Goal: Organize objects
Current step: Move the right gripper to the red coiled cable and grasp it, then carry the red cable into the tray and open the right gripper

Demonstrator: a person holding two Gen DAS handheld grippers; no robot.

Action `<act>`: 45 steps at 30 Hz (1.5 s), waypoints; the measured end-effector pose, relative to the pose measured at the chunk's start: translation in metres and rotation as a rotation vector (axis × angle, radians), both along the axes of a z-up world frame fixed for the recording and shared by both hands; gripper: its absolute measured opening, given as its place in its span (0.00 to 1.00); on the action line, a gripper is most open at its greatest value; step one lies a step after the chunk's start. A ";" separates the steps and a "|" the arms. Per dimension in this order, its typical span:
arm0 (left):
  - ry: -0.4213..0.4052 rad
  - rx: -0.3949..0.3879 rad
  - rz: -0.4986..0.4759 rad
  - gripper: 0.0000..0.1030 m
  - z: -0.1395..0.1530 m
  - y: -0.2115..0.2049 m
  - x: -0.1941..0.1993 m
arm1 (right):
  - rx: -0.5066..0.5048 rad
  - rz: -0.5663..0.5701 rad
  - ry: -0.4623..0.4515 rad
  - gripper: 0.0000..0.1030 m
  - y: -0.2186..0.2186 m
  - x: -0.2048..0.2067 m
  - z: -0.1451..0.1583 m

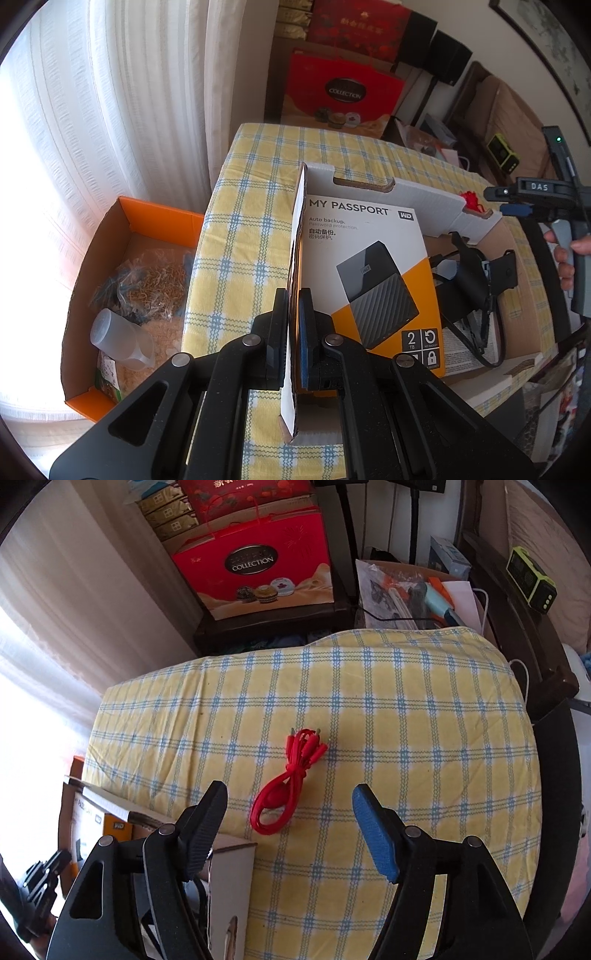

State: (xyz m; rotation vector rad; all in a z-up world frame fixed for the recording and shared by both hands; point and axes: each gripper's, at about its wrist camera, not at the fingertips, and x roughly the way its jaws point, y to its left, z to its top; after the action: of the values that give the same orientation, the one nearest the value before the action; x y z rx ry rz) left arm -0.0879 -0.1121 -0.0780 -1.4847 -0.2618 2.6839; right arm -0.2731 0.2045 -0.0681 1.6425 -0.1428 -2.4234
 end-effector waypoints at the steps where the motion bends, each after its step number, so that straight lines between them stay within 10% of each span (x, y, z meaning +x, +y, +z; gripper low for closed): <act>1: 0.000 0.001 -0.001 0.03 0.000 0.000 0.000 | 0.000 -0.005 -0.007 0.70 -0.002 -0.003 -0.004; 8: 0.001 0.009 -0.005 0.03 0.000 -0.002 0.001 | -0.002 -0.030 -0.057 0.68 -0.009 -0.017 -0.026; 21: 0.003 0.023 -0.001 0.03 0.000 -0.002 0.001 | 0.002 -0.029 -0.057 0.20 -0.008 -0.021 -0.032; 45: 0.002 -0.031 0.016 0.03 0.002 0.005 0.000 | 0.025 0.074 0.161 0.15 0.001 0.038 0.050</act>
State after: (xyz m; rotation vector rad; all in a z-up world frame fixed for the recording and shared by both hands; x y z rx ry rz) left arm -0.0875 -0.1070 -0.0760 -1.4940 -0.2346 2.7140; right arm -0.2354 0.2057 -0.0185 1.4282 -0.0258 -2.4975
